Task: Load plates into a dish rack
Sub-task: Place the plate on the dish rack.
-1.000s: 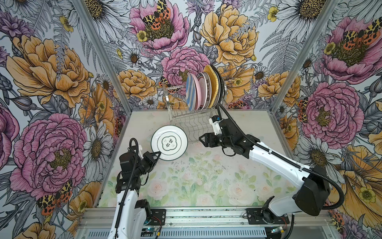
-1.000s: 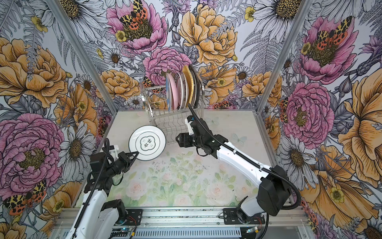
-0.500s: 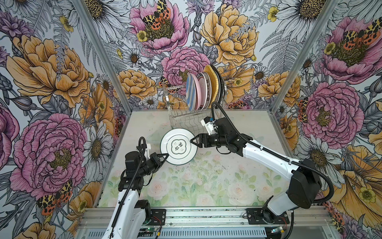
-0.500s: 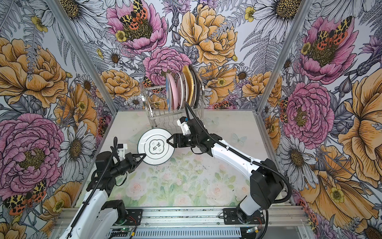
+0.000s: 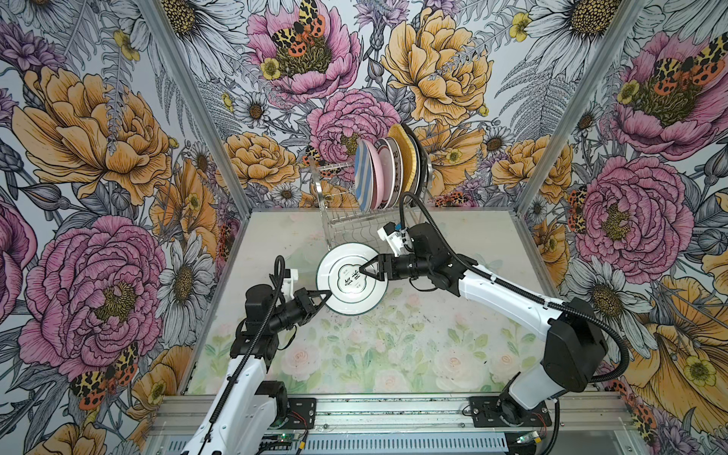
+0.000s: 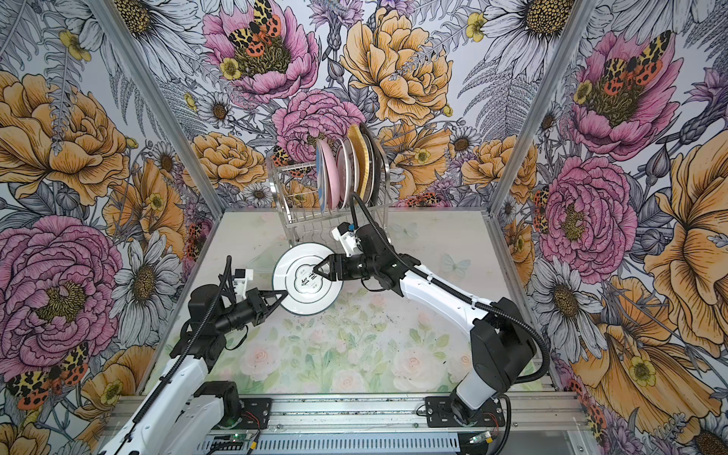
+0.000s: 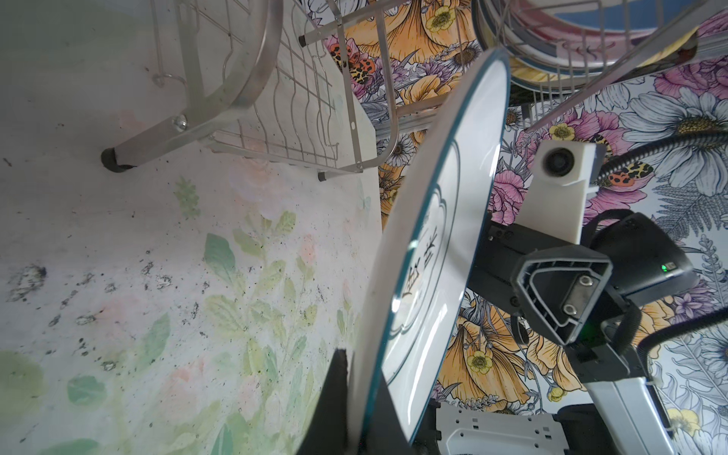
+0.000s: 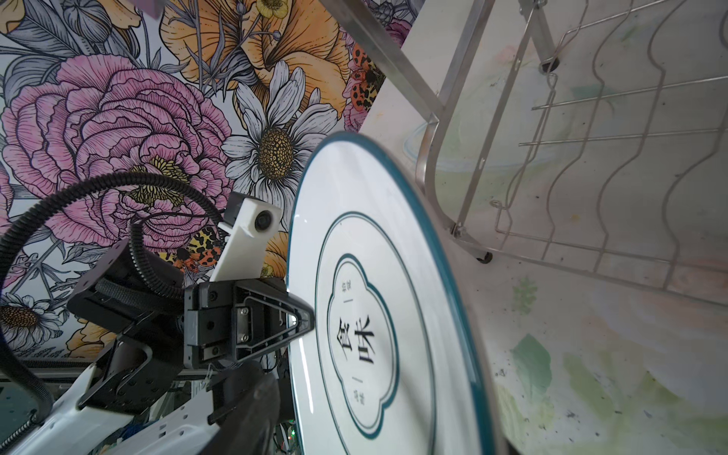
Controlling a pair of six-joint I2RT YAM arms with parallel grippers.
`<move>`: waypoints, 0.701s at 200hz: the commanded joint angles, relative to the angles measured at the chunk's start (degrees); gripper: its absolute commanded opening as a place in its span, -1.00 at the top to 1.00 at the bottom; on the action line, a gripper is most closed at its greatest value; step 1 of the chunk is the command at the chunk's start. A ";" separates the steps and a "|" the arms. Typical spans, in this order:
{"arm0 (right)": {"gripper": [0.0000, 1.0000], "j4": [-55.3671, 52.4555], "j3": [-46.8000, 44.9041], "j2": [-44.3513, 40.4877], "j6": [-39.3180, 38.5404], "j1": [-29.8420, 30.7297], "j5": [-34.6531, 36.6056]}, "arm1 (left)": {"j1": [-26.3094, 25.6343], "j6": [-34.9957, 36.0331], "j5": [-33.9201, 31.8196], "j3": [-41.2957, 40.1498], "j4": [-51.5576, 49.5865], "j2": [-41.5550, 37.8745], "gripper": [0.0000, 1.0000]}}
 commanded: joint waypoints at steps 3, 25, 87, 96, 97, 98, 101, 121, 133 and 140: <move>-0.16 3.85 -0.86 0.36 0.08 0.57 -3.33 | -1.20 -0.29 2.71 2.62 4.94 0.78 1.00; -0.06 4.60 -1.44 0.06 0.38 0.57 -3.82 | -1.77 -0.41 3.34 3.27 5.58 1.53 1.00; 0.42 5.93 -2.02 -0.60 0.97 0.49 -4.63 | -2.60 -0.82 3.83 3.31 6.38 2.22 1.00; 0.52 5.97 -2.06 -0.73 0.98 0.48 -4.65 | -2.59 -0.79 3.85 3.27 6.39 2.31 1.00; 0.53 6.02 -2.09 -0.76 1.01 0.48 -4.68 | -2.62 -0.81 3.86 3.27 6.39 2.31 1.00; 0.53 6.04 -2.10 -0.73 1.02 0.53 -4.66 | -2.60 -0.81 3.82 3.27 6.35 2.31 1.00; 0.56 6.06 -2.17 -0.83 1.02 0.49 -4.70 | -2.61 -0.82 3.75 3.27 6.43 2.31 1.00; 0.77 6.06 -2.44 -1.09 1.09 0.55 -4.64 | -2.64 -0.73 3.38 3.31 6.53 2.49 1.00; 0.90 6.12 -2.64 -1.30 1.10 0.48 -4.63 | -2.66 -0.73 3.39 3.44 6.50 2.72 1.00; 0.98 6.15 -2.73 -1.53 1.17 0.55 -4.58 | -2.63 -0.73 3.29 3.52 6.49 2.90 1.00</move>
